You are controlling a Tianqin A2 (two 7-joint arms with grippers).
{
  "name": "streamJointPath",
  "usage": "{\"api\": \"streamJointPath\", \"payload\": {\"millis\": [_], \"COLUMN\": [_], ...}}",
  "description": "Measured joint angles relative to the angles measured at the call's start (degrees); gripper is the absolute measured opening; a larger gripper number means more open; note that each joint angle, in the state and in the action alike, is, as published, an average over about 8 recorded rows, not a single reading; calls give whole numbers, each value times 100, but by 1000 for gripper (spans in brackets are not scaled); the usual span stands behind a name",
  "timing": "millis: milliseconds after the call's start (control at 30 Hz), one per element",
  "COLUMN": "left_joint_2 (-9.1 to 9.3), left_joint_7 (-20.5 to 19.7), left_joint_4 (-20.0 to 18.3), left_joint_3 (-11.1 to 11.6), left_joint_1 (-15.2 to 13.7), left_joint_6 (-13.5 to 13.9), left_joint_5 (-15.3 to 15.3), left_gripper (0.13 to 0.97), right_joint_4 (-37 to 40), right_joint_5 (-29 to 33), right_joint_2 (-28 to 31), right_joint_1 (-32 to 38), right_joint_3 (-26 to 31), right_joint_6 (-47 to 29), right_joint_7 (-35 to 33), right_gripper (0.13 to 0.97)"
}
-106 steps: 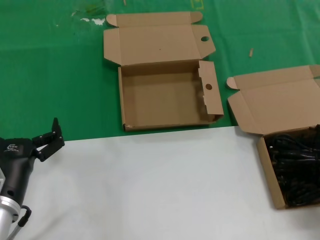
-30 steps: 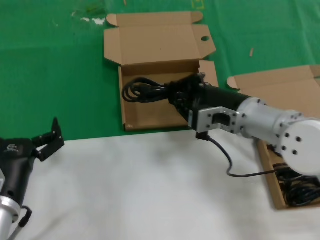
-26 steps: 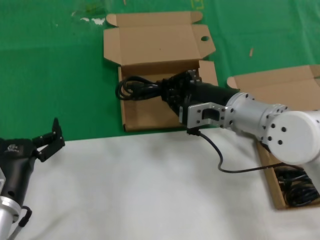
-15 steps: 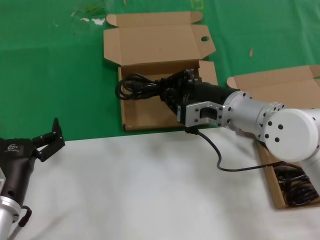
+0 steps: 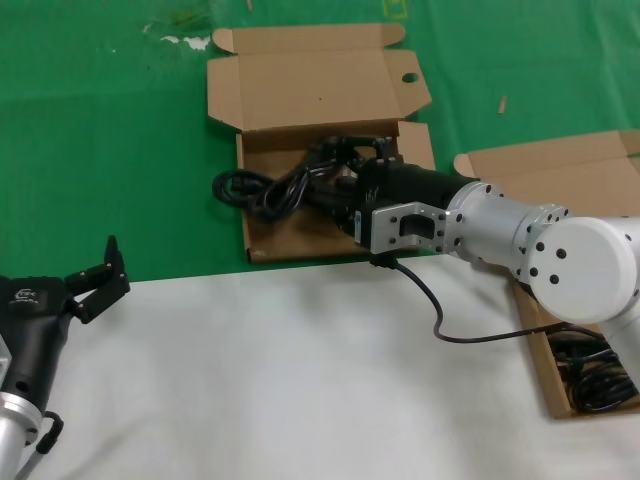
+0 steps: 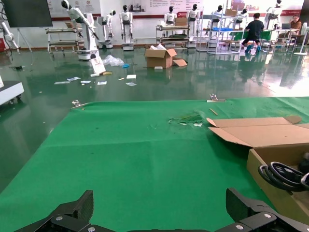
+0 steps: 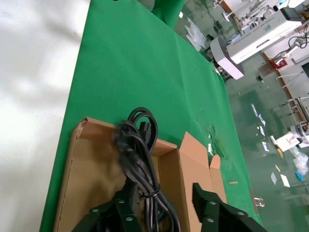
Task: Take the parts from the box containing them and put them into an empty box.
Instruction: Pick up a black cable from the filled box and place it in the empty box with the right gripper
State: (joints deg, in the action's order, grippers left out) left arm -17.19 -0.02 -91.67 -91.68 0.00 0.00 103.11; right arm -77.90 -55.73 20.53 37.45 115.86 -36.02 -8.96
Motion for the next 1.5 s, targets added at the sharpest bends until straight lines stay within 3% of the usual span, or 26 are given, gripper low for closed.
{"api": "streamJointPath", "payload": {"millis": [300,567,867,1000,1267,1500], "left_joint_2": [0,0,0,0,0,0], "left_joint_7": [0,0,0,0,0,0], "left_joint_4": [0,0,0,0,0,0], "left_joint_3": [0,0,0,0,0,0], "left_joint_1": [0,0,0,0,0,0], "left_joint_6": [0,0,0,0,0,0], "left_joint_5": [0,0,0,0,0,0], "left_gripper": [966,966,966,966,966,966], "right_joint_4": [0,0,0,0,0,0], "right_joint_5": [0,0,0,0,0,0], "right_joint_2": [0,0,0,0,0,0], "right_joint_1": [0,0,0,0,0,0], "right_joint_3": [0,0,0,0,0,0], "right_joint_6": [0,0,0,0,0,0], "right_joint_7": [0,0,0,0,0,0], "right_gripper": [468,675,838,838,935,958]}}
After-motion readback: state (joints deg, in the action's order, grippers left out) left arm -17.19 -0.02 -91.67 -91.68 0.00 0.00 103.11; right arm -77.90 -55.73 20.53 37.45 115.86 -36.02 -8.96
